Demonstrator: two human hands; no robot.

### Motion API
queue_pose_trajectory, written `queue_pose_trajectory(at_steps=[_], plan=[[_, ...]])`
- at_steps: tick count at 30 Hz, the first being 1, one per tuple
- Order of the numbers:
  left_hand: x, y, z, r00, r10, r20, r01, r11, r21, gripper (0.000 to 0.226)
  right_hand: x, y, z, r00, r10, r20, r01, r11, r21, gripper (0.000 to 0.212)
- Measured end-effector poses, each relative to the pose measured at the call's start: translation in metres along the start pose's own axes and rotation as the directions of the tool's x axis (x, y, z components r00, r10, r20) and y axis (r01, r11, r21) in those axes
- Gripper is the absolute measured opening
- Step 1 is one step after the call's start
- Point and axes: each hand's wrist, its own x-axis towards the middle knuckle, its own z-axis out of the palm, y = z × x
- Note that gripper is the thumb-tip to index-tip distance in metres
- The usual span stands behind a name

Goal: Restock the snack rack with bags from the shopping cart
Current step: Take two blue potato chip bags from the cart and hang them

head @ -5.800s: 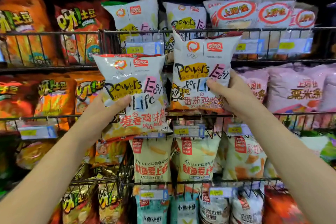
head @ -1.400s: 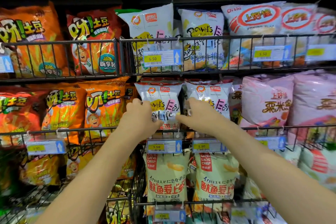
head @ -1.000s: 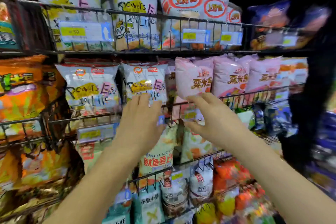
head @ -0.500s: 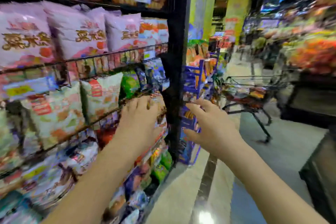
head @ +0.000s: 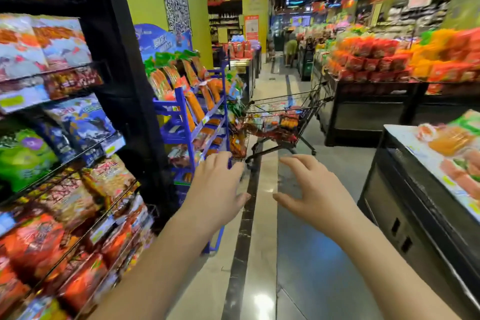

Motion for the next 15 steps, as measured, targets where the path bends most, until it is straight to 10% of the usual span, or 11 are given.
queue_pose_trajectory(at_steps=[15], plan=[[0.268,-0.032,0.091,0.993,0.121,0.01,-0.121,0.991,-0.059,0.058,0.219,0.132,0.069,0.993,0.106,-0.042,-0.106,0.994,0.005,0.07]])
